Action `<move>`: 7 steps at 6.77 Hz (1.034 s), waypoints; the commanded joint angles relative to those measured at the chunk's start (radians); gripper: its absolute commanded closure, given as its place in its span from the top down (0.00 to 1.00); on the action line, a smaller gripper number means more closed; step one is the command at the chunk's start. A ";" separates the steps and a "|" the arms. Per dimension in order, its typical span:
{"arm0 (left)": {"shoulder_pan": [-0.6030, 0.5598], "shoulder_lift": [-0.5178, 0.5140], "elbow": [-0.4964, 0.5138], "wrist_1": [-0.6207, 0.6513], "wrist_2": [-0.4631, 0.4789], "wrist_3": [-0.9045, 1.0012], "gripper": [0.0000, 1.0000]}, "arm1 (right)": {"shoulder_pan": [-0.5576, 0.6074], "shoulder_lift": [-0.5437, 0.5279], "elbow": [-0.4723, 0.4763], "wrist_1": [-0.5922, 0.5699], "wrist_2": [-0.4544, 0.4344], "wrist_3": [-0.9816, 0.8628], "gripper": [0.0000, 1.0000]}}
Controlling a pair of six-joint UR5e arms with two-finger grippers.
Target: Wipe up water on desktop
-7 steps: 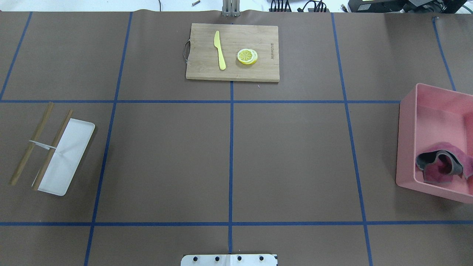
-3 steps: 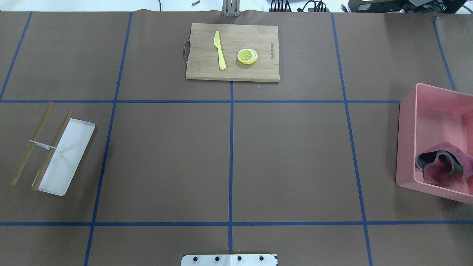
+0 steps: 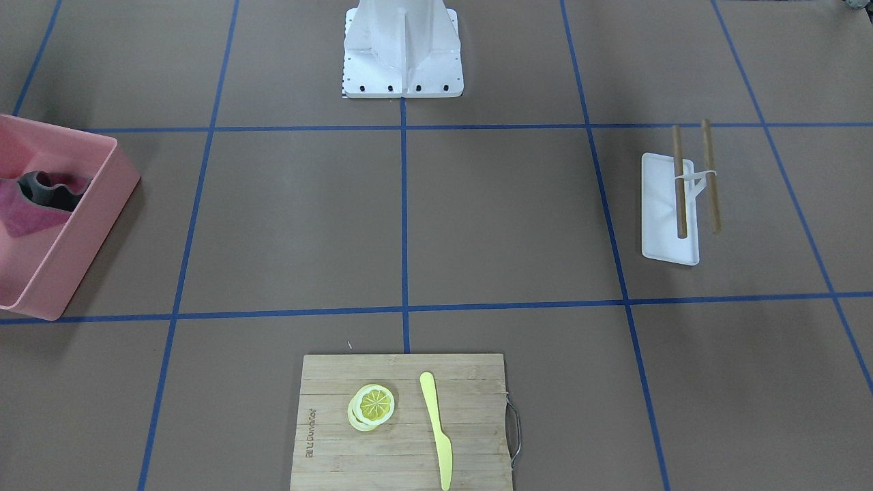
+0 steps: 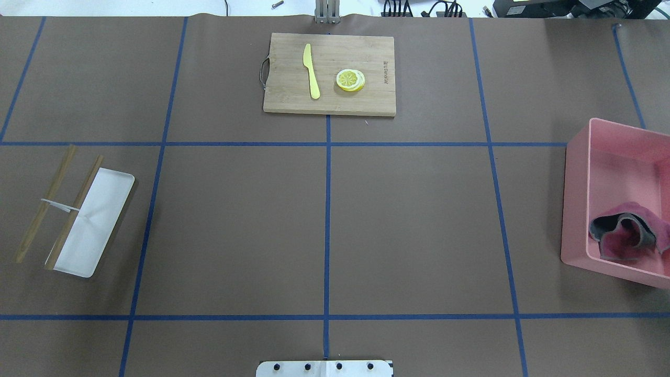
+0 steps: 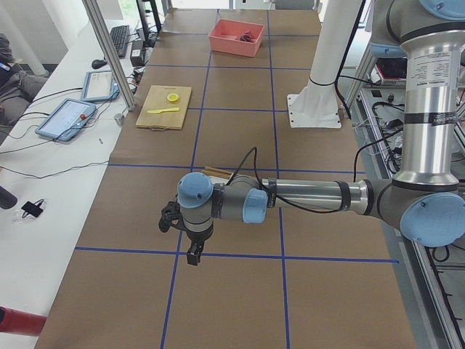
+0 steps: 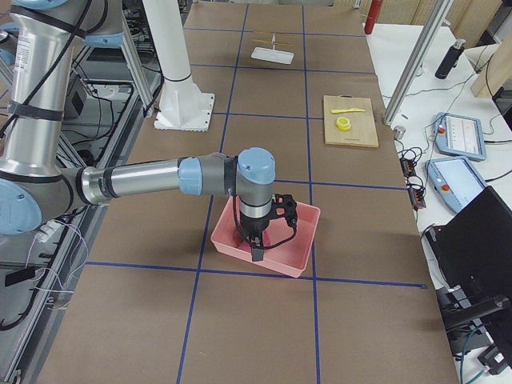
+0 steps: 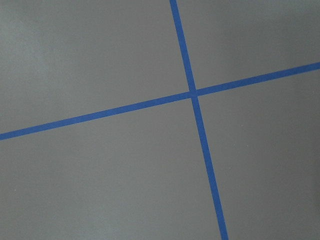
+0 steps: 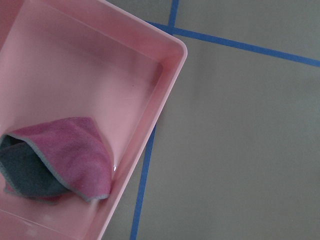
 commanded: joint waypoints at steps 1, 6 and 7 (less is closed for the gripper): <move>-0.002 0.012 0.000 -0.001 -0.005 0.001 0.98 | 0.001 0.007 0.013 0.000 -0.004 -0.001 1.00; 0.000 0.028 -0.008 -0.002 -0.007 0.002 0.98 | 0.001 0.007 0.018 0.000 0.002 -0.002 1.00; 0.000 0.028 -0.005 -0.002 -0.007 0.002 0.98 | 0.001 0.006 0.036 0.000 0.002 -0.002 1.00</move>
